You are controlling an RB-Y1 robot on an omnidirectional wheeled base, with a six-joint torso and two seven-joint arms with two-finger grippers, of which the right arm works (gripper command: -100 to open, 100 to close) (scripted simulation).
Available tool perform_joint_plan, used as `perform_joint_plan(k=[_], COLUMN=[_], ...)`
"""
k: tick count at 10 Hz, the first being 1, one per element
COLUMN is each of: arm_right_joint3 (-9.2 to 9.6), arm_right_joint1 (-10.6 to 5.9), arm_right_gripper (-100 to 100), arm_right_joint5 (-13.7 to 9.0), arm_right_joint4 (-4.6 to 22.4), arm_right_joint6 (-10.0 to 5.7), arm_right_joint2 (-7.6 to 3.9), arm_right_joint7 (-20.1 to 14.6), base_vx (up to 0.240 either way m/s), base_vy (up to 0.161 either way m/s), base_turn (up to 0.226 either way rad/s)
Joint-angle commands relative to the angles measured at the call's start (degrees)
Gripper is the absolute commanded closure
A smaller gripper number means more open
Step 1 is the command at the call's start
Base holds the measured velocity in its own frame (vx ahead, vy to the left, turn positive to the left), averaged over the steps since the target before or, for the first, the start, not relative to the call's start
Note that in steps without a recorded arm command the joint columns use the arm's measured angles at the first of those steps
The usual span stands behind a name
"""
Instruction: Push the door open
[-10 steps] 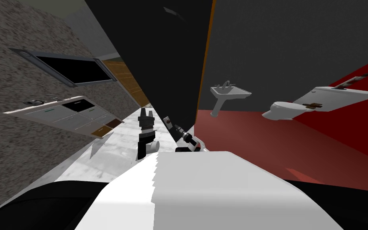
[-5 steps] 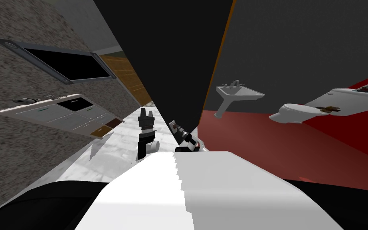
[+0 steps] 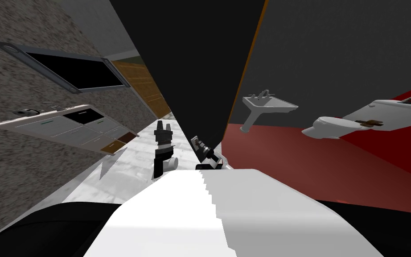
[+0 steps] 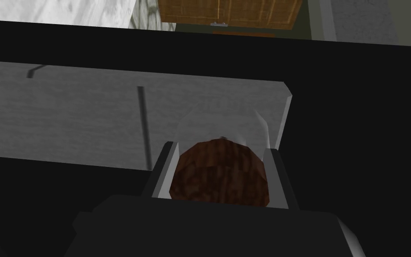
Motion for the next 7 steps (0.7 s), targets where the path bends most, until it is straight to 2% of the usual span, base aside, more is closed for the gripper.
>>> perform_joint_plan(k=[1,3,4,7], arm_right_joint3=[0.03,0.03,-1.33,-3.24], arm_right_joint1=[0.10,0.10,-0.08,-0.41], arm_right_gripper=[100,100,100,100], arm_right_joint5=[0.00,0.00,-0.22,-0.54], arm_right_joint4=[0.05,0.05,0.60,1.26], arm_right_joint6=[0.01,0.01,0.20,0.34], arm_right_joint2=[-0.07,-0.07,-0.76,-1.03], arm_right_joint7=[-0.02,-0.02,0.41,1.00], base_vx=[-0.013,-0.004,0.016,0.037], base_vy=[-0.015,-0.004,0.090,0.158], base_turn=[-0.004,-0.002,-0.039,-0.073])
